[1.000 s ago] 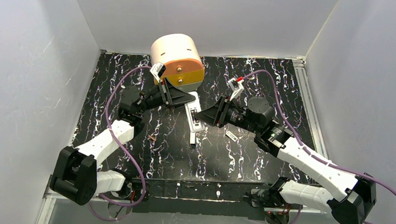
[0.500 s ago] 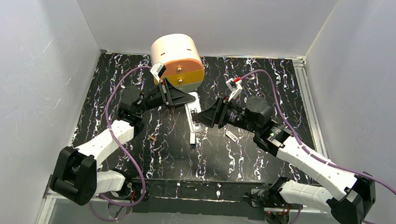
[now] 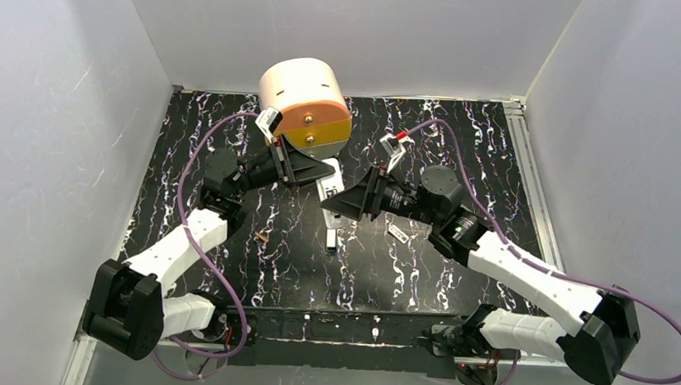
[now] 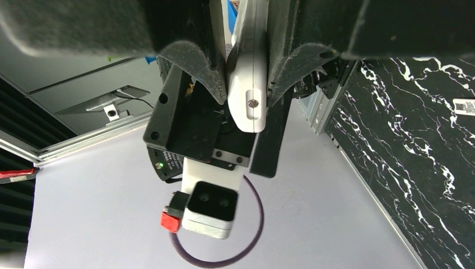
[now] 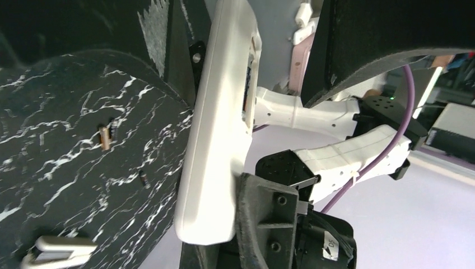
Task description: Load the batteries into the remote control
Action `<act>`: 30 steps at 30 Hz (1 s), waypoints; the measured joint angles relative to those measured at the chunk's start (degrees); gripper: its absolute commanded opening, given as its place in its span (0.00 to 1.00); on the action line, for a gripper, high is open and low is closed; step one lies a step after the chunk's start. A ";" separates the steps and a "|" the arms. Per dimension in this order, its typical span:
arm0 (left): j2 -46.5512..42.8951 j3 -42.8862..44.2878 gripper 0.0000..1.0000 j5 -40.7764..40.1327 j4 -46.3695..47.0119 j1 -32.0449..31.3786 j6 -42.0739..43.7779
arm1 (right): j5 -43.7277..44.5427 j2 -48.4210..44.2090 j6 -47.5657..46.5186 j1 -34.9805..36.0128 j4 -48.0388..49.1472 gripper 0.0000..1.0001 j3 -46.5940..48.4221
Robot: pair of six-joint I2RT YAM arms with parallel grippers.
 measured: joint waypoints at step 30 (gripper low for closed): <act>-4.87 3.67 0.19 14.14 -14.64 1.16 11.13 | -22.51 10.05 -5.51 -0.22 0.46 0.17 3.87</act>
